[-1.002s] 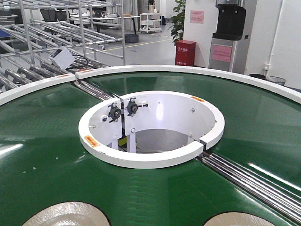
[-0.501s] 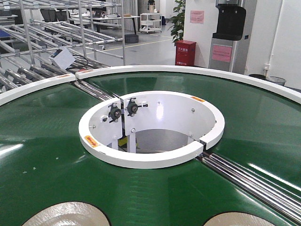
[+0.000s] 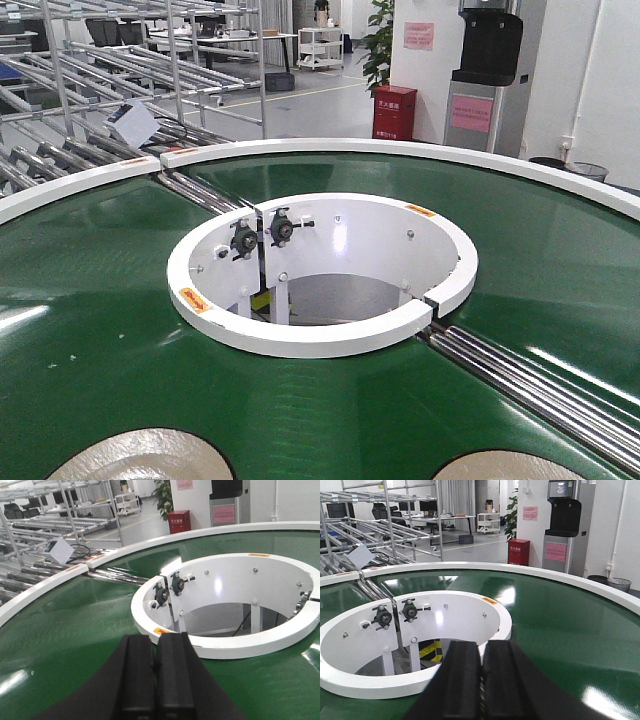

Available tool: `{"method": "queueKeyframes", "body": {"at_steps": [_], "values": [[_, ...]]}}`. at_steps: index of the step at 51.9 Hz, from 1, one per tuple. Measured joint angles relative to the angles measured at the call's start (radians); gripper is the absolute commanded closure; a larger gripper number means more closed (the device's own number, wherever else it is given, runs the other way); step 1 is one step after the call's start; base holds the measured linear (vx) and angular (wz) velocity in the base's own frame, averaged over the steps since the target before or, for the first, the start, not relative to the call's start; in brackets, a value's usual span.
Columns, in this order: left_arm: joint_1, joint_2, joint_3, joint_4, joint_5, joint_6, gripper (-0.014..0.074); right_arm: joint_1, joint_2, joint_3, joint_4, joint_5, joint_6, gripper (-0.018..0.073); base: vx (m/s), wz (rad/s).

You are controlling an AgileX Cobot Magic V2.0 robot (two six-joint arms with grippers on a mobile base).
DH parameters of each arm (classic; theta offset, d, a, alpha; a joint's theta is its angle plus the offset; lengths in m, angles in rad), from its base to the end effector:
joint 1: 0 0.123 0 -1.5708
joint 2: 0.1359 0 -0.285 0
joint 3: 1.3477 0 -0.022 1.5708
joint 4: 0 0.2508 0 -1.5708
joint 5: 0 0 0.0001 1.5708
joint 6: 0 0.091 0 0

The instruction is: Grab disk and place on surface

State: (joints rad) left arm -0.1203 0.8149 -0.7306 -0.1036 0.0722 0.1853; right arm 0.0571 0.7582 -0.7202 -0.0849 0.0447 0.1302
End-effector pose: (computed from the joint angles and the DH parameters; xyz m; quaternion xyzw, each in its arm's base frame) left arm 0.1746 -0.0218 0.3713 0.0763 0.7271 -0.0158 0.6821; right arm 0.1617 0.0089 0.3798 -0.0028 0.7055 0.0350 0.7079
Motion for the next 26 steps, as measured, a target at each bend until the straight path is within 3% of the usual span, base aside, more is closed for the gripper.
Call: {"method": "queueKeyframes", "body": {"at_steps": [3,11,17,26], "values": [[0.0,0.0,0.0,0.0,0.014,-0.004,0.017,0.0,0.0,0.0,0.0,0.0,0.0,0.0081,0.0,0.0],[0.0,0.0,0.0,0.0,0.019,-0.005,-0.0046,0.0,0.0,0.0,0.0,0.0,0.0,-0.017,0.0,0.0],[0.0,0.0,0.0,0.0,0.019,-0.006,-0.0095,0.0,0.0,0.0,0.0,0.0,0.0,-0.0167,0.0,0.0],[0.0,0.0,-0.001,-0.004,0.023,-0.043,-0.0064,0.0,0.0,0.0,0.006,0.0,0.002,-0.0139,0.0,0.0]]}}
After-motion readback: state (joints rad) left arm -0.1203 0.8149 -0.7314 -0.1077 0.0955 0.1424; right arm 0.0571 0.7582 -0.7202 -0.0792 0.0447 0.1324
